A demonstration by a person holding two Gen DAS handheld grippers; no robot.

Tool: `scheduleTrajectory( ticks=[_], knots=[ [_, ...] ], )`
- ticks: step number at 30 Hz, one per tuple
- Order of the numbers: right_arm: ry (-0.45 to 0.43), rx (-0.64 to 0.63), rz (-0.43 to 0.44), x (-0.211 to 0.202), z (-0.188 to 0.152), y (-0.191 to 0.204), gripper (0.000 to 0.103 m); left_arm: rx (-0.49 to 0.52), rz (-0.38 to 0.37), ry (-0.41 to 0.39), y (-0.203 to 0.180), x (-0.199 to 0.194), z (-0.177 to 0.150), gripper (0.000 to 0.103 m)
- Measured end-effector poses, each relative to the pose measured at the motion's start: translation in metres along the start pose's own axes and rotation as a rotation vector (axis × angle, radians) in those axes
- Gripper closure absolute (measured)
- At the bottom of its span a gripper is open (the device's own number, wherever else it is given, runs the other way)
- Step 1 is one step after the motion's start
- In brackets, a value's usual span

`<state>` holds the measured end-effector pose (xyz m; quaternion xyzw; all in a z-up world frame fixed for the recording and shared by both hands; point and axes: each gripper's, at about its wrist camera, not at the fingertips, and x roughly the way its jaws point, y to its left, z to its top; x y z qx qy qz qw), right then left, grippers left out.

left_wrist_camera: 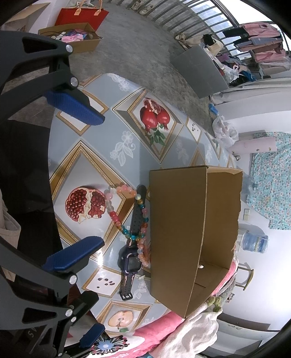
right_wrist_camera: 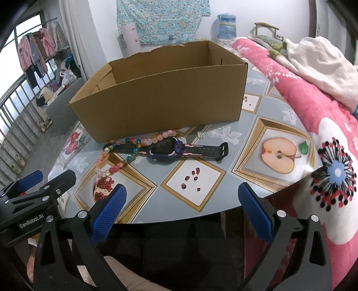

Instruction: Organize jewelry

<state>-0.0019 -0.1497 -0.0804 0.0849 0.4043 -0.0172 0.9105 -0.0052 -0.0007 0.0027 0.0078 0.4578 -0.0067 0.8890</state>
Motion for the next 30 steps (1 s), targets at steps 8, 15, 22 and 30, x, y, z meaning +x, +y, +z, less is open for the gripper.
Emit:
scheduleTrajectory(
  ticks=[8,15,22,30],
  knots=[
    [0.0,0.0,0.0,0.0002,0.0005,0.0006,0.007,0.0,-0.001,-0.001,0.0,0.0002,0.0002,0.006],
    [0.001,0.002,0.0,0.0012,-0.001,0.0008,0.007,0.001,-0.002,-0.001,0.0,0.0004,0.0001,0.006],
    [0.001,0.003,-0.001,0.0007,-0.0025,-0.0021,0.007,-0.001,-0.002,-0.002,0.0007,0.0047,0.0031,0.006],
    [0.0,0.001,-0.002,0.0004,-0.0037,-0.0013,0.007,-0.003,-0.002,-0.004,0.0012,0.0039,0.0036,0.006]
  ],
)
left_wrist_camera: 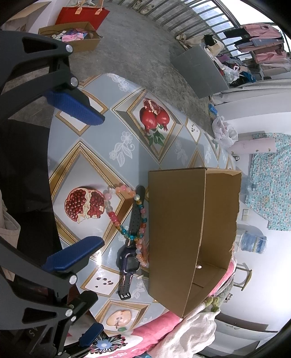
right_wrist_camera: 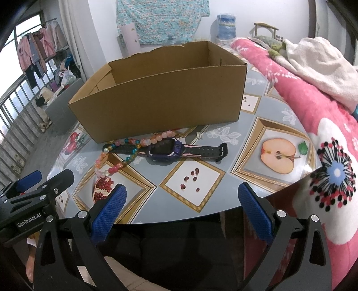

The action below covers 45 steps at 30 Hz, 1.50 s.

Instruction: Organize jewelry

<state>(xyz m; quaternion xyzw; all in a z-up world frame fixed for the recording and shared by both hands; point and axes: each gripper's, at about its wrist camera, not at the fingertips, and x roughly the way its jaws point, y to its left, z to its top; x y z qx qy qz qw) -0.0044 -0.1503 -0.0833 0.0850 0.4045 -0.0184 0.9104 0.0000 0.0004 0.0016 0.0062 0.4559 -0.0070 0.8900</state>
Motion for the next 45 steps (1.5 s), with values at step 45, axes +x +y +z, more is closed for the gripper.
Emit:
scheduleTrajectory(
  ticks=[45],
  knots=[
    [-0.044,0.026,-0.013,0.024,0.036,-0.031,0.007,0.039,0.033,-0.018,0.0,0.046,0.036,0.006]
  ],
)
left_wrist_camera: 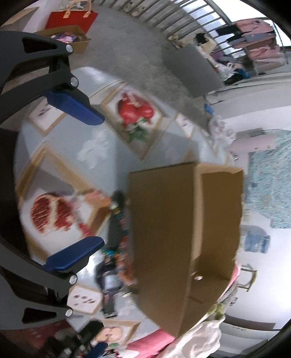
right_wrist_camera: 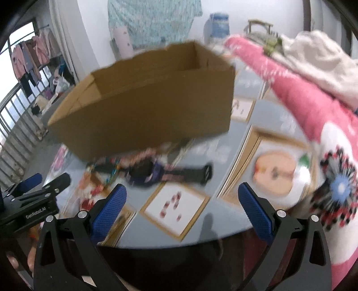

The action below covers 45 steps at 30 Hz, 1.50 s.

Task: Organize jewelry
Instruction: 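Lower the left gripper onto the multicolored beaded bracelet and close it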

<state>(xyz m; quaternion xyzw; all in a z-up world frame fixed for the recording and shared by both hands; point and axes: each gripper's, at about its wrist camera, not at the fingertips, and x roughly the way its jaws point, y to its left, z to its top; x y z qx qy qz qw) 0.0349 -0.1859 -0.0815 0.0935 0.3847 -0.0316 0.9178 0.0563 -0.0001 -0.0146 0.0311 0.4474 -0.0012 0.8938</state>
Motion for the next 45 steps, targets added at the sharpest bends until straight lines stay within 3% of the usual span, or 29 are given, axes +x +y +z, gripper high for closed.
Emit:
scheduleTrajectory(
  ticks=[11,16,23,27,31,35,38,42,45],
  knots=[
    [0.023,0.013,0.106,0.046,0.056,-0.012,0.007,-0.009,0.051,0.017,0.018,0.05,0.039,0.006],
    [0.009,0.002,0.128,0.057,0.068,-0.011,0.007,-0.018,0.031,0.045,0.023,0.066,0.044,0.004],
    [-0.022,-0.027,0.14,0.067,0.079,-0.007,0.007,-0.024,0.036,0.046,0.026,0.084,0.058,0.004],
    [-0.057,-0.06,0.095,0.065,0.084,-0.003,0.007,-0.028,0.03,0.041,0.029,0.088,0.063,0.004],
    [-0.104,-0.126,0.082,0.052,0.073,-0.002,0.007,-0.021,-0.061,-0.001,0.042,0.078,0.056,0.004],
    [-0.093,-0.141,0.161,0.031,0.048,-0.005,0.007,-0.055,-0.211,-0.072,0.061,0.056,0.037,0.004],
    [-0.061,-0.105,0.261,0.014,0.028,-0.003,0.007,-0.044,-0.206,-0.06,0.065,0.043,0.022,0.004],
    [-0.005,-0.112,0.384,0.003,0.003,0.016,0.008,-0.026,-0.286,-0.012,0.061,0.035,0.003,0.004],
    [0.041,-0.105,0.453,0.006,-0.005,0.031,0.022,-0.007,-0.309,-0.011,0.052,0.029,-0.009,0.006]
  ],
)
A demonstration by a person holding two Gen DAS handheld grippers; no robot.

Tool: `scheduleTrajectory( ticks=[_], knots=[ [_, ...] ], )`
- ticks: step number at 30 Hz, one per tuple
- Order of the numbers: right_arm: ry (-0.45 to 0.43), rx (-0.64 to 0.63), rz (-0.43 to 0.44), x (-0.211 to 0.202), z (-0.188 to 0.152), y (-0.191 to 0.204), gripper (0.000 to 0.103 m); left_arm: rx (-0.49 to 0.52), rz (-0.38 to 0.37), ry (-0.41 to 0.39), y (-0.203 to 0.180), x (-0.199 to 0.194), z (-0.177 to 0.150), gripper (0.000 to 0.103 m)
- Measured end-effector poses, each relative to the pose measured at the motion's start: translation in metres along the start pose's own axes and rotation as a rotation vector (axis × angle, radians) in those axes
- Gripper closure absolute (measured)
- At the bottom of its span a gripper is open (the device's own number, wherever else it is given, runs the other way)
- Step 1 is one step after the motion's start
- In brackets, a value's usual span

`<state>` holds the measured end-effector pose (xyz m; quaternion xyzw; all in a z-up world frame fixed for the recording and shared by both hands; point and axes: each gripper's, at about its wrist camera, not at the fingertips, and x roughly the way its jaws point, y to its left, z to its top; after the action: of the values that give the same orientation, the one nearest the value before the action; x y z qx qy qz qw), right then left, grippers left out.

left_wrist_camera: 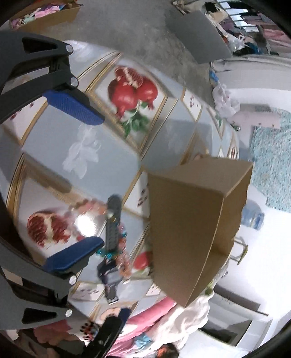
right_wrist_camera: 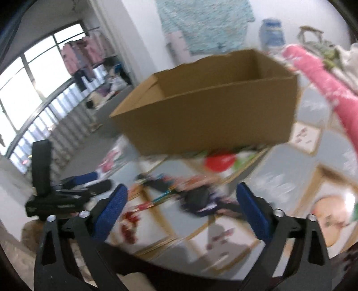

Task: Organize jewelry
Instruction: 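Lower the left gripper onto the multicolored beaded bracelet and close it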

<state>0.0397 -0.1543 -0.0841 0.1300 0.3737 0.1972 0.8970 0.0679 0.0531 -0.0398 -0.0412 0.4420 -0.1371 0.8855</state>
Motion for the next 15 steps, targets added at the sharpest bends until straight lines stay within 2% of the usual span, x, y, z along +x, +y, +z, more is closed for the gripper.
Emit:
scheduleTrajectory(
  ticks=[2,3,5,7,9,13,15],
  knots=[
    [0.037,0.009,0.034,0.009,0.0,0.005,0.032,0.023,-0.004,-0.02,-0.009,-0.002,-0.005,0.008],
    [0.057,0.013,0.034,0.014,0.001,0.008,0.037,0.035,-0.006,-0.027,-0.012,-0.002,-0.006,0.013],
    [0.076,0.029,0.042,0.017,0.002,0.009,0.042,0.062,-0.016,-0.027,-0.018,0.002,-0.008,0.022],
    [0.074,0.059,0.046,0.016,0.005,0.007,0.043,0.077,-0.027,-0.013,-0.022,0.008,-0.007,0.039],
    [0.073,0.086,0.048,0.014,0.003,0.004,0.044,0.092,-0.028,0.007,-0.024,0.016,-0.005,0.05],
    [0.096,0.126,0.058,0.014,-0.001,0.002,0.051,0.117,-0.018,0.056,-0.03,0.032,-0.003,0.068],
    [0.113,0.129,0.057,0.019,0.0,0.002,0.054,0.146,0.016,0.064,-0.034,0.035,-0.005,0.073]
  ],
)
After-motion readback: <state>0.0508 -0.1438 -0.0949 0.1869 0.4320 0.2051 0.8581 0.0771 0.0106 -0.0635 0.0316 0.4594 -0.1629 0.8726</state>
